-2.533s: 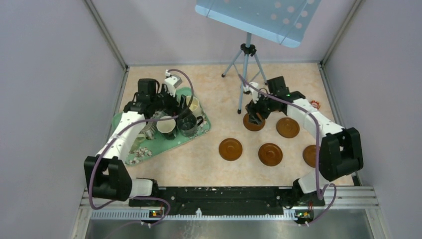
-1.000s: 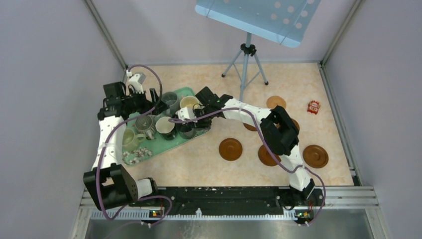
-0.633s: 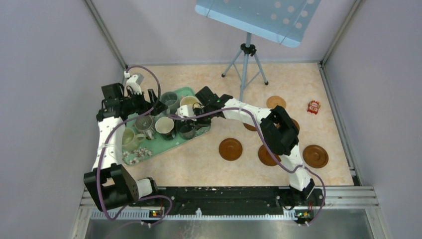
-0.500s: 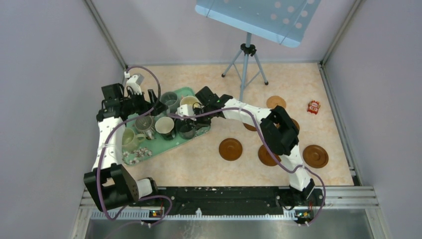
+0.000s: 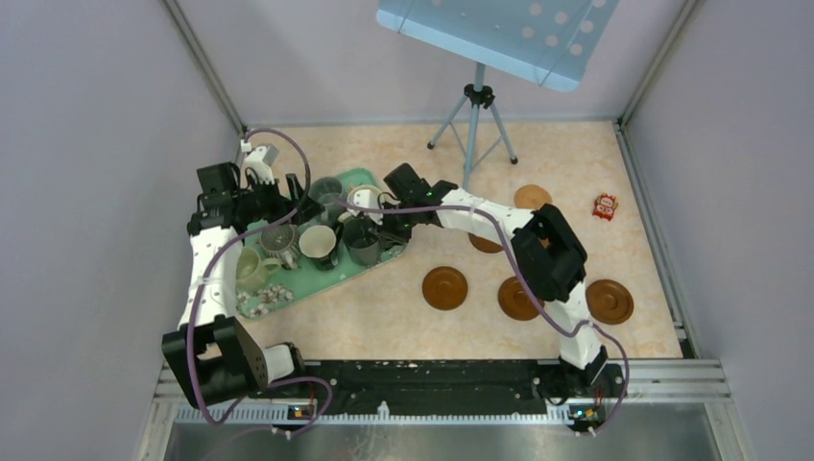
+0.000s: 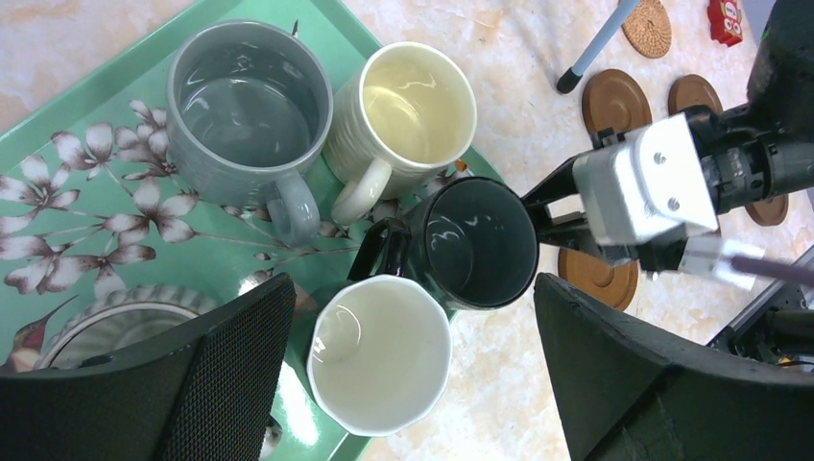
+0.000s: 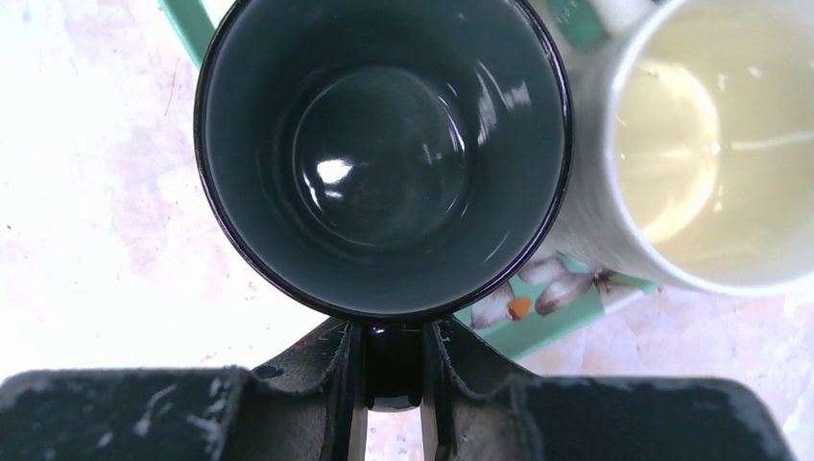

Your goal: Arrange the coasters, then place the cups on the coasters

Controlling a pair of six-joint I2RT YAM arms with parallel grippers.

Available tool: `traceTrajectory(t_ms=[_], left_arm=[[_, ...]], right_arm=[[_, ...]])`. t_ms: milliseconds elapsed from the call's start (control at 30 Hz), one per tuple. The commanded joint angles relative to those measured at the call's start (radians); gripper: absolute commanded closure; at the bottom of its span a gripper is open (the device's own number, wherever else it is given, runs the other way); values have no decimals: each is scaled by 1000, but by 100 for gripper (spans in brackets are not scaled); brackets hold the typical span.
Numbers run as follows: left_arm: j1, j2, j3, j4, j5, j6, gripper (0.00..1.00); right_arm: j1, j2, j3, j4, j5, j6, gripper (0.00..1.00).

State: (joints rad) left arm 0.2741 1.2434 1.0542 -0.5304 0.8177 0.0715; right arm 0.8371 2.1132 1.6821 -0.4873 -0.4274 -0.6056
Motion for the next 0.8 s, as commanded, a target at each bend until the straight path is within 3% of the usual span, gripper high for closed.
traceTrajectory(t_ms=[0, 433, 633, 767], left_arm=[[7, -29, -12, 42, 10, -14, 1], [7, -30, -20, 55, -2, -15, 1], [8, -31, -24, 59, -3, -11, 1], [8, -33, -27, 60, -13, -3, 1]], right_arm=[[-37, -121, 19, 114, -59, 132, 100], [-63, -238, -81, 144, -53, 160, 100], [-80, -386, -224, 81, -19, 127, 100], [-166, -496, -369, 101, -10, 160, 100]])
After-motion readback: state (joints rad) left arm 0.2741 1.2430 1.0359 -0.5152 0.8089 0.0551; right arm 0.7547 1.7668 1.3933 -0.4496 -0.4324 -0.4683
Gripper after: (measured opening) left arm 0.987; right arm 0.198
